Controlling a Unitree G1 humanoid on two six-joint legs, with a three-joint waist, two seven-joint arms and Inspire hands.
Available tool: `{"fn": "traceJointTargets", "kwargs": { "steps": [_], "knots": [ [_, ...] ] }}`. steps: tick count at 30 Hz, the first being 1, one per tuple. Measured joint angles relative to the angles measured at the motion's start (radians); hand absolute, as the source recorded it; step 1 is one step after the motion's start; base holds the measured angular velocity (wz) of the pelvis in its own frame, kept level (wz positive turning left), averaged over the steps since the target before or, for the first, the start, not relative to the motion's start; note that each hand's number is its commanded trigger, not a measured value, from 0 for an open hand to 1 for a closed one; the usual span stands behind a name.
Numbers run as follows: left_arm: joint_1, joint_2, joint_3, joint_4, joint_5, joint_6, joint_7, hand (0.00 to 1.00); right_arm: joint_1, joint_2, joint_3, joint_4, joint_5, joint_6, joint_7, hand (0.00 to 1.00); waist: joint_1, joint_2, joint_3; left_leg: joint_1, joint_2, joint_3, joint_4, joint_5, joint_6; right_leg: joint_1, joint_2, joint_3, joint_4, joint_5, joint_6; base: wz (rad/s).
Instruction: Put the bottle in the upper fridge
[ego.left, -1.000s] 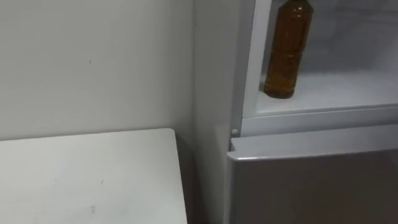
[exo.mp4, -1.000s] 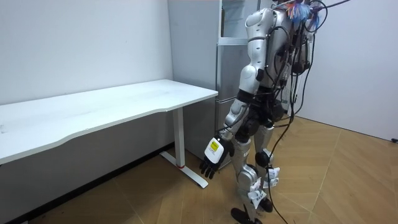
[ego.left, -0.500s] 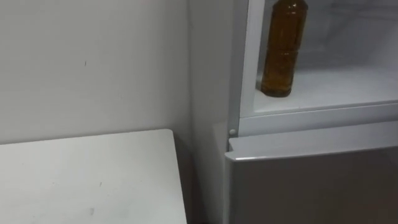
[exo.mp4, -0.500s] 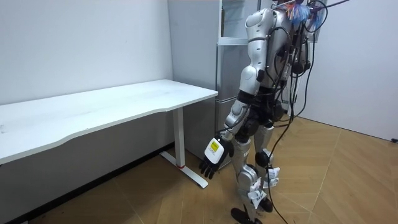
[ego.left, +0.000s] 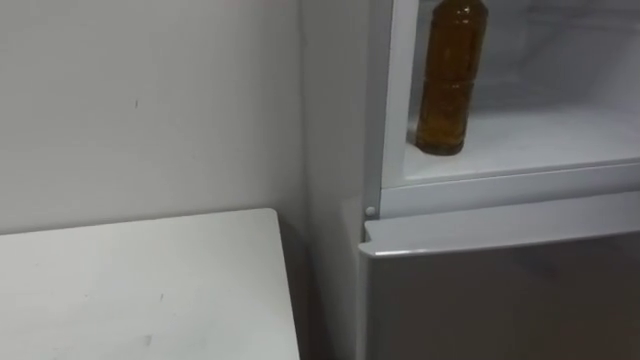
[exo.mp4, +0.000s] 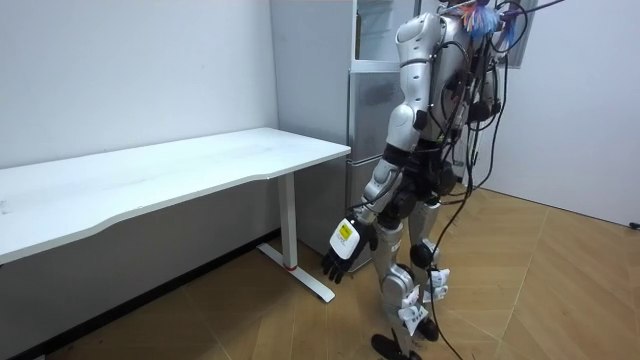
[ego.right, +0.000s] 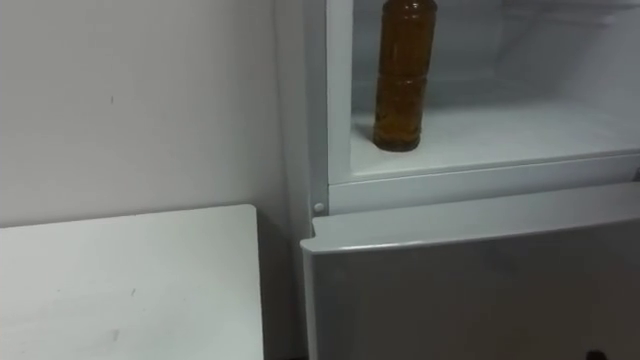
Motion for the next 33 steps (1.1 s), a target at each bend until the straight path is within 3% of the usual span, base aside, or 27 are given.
{"fn": "traceJointTargets", "kwargs": {
  "steps": [5,10,14,22,28,33],
  "knots": [
    [-0.003,-0.005,-0.020,-0.002,-0.019,0.008,0.002,0.00,0.007,0.001,0.049,0.041,0.013,0.001,0.002,0.00,-0.002,0.013,-0.0033,0.001,0.001,0.002,-0.002,0.000,0.000,0.003,-0.002,0.000,0.001,0.000,0.000,0.00],
    [-0.006,-0.004,-0.023,-0.004,-0.036,0.008,0.002,0.00,0.017,0.001,0.089,0.192,0.013,0.001,0.028,0.00,-0.002,0.006,-0.0025,0.007,0.000,0.002,-0.003,0.000,0.000,0.016,-0.002,0.002,0.001,-0.003,-0.001,0.00],
    [-0.007,-0.005,-0.023,-0.007,-0.037,0.008,0.001,0.00,0.044,0.006,0.130,0.261,0.044,0.035,0.076,0.00,-0.001,0.003,-0.0006,0.007,0.001,0.001,-0.003,0.000,0.000,0.014,-0.002,0.004,0.000,-0.006,0.001,0.00],
    [-0.025,-0.003,-0.067,-0.009,-0.057,0.006,0.007,0.00,0.031,0.005,0.169,0.433,0.104,0.034,0.090,0.00,-0.001,0.000,0.0023,0.007,0.001,-0.001,-0.004,-0.001,-0.001,0.008,-0.002,0.001,-0.002,-0.007,0.000,0.00],
    [-0.015,-0.002,-0.069,-0.004,-0.059,0.009,0.006,0.00,0.029,0.006,0.161,0.580,0.289,0.036,0.098,0.00,-0.011,0.000,0.0045,0.006,0.002,0.005,-0.004,-0.002,-0.001,0.003,-0.002,0.004,-0.001,-0.007,0.000,-0.01],
    [-0.017,-0.003,-0.062,-0.005,-0.058,0.006,0.005,0.00,0.037,0.007,0.141,0.589,0.495,0.035,0.100,0.00,-0.027,0.004,0.0033,0.003,0.002,0.004,-0.004,-0.005,-0.002,0.001,-0.001,0.001,0.001,-0.011,-0.001,0.00]
  ]
}}
